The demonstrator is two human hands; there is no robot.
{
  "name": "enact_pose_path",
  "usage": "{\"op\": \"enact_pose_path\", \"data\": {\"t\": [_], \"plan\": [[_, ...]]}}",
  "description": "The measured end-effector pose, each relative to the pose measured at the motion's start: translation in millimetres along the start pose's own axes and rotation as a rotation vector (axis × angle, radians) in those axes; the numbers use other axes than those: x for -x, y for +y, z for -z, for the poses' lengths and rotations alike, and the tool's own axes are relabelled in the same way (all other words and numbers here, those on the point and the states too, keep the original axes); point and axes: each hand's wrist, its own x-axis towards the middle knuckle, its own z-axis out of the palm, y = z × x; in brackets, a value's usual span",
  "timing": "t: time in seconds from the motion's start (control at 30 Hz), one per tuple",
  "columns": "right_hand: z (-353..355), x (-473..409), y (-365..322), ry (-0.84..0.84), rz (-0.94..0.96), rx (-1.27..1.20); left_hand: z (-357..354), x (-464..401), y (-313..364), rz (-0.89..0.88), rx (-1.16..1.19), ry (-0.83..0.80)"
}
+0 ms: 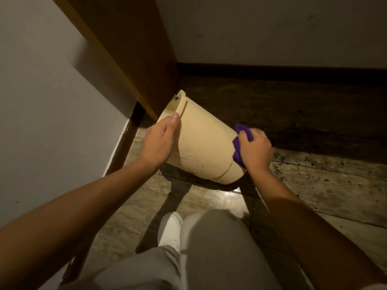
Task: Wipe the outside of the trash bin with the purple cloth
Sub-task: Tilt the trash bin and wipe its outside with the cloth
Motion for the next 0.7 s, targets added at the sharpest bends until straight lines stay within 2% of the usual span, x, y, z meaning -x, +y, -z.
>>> {"op": "enact_pose_path", "data": {"t": [0.07,0.1,0.27,0.37,0.43,0.57,0.63,0.7], "plan": [[9,-4,-3,-0.047,-0.128,-0.028,-7,-1,7,-0.029,-0.007,-0.009],[12,-4,-14,-0.045,-0.112,-0.058,-9,-2,10,-0.038,-0.017,-0.014],[4,24,-126,0.043,0.345,-0.359,-17,-7,26,-0.123,-0.109,-0.053],[0,26,-135,0.036,0.438,-0.256,-18,-11,31,-0.154,-0.096,-0.037],[1,21,-93,0.043,0.38,-0.097,-15,-12,28,-0.111,-0.077,-0.027],[8,17,-12,0.061,0.063,0.018,-12,-14,22,-0.043,-0.018,-0.009],[10,12,-12,0.069,0.011,0.039,-18,-17,25,-0.05,-0.044,-0.034],[13,10,-36,0.055,0.085,-0.008,-21,-18,30,-0.051,-0.061,-0.041]]}}
